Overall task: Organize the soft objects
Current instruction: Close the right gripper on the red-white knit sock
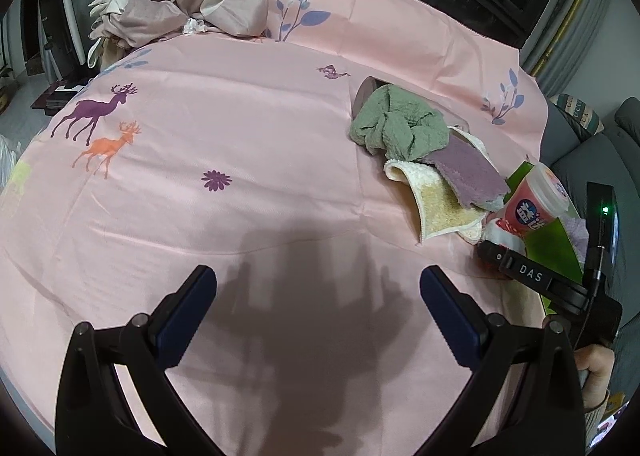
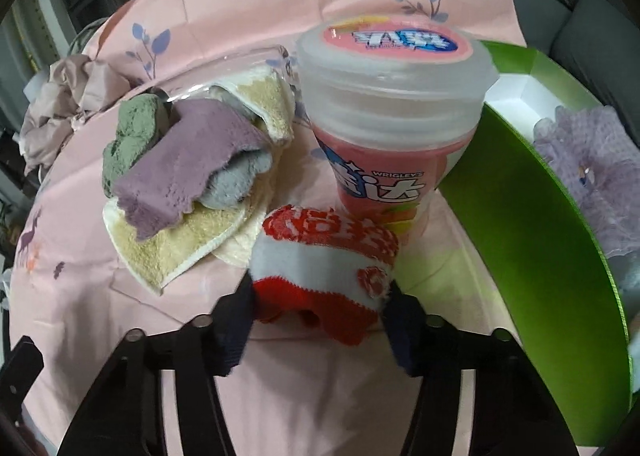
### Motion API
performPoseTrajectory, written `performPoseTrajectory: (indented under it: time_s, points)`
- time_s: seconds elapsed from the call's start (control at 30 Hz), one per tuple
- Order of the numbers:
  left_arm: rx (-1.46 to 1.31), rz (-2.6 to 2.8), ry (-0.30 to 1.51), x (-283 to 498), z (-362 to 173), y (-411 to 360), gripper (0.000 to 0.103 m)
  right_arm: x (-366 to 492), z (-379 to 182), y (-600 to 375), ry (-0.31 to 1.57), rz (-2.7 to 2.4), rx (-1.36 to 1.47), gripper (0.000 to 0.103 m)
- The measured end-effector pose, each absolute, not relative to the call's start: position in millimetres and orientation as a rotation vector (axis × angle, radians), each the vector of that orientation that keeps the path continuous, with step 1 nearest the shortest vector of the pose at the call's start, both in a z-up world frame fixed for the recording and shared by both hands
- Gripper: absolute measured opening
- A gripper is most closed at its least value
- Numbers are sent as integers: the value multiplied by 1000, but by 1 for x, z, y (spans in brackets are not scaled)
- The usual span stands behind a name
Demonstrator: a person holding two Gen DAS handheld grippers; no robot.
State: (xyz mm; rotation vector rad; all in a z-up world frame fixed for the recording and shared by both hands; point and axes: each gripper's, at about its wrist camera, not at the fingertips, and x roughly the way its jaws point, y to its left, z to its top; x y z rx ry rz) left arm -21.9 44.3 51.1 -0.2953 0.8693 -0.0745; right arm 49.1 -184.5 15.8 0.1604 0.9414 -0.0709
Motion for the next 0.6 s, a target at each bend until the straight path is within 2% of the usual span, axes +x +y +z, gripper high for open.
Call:
performPoseTrajectory:
  time_s: [0.27,0.5,0.6]
  points:
    - [-300,-58,870,-20,51,48,102,23,35,-158,990,203,134,53]
    - [-301,-59,875,-20,52,48,102,12,20,-120,1087,382,40,53]
    - [-302,-61,881,-19,51,47,102,13,15,-117,1123,381,29,62]
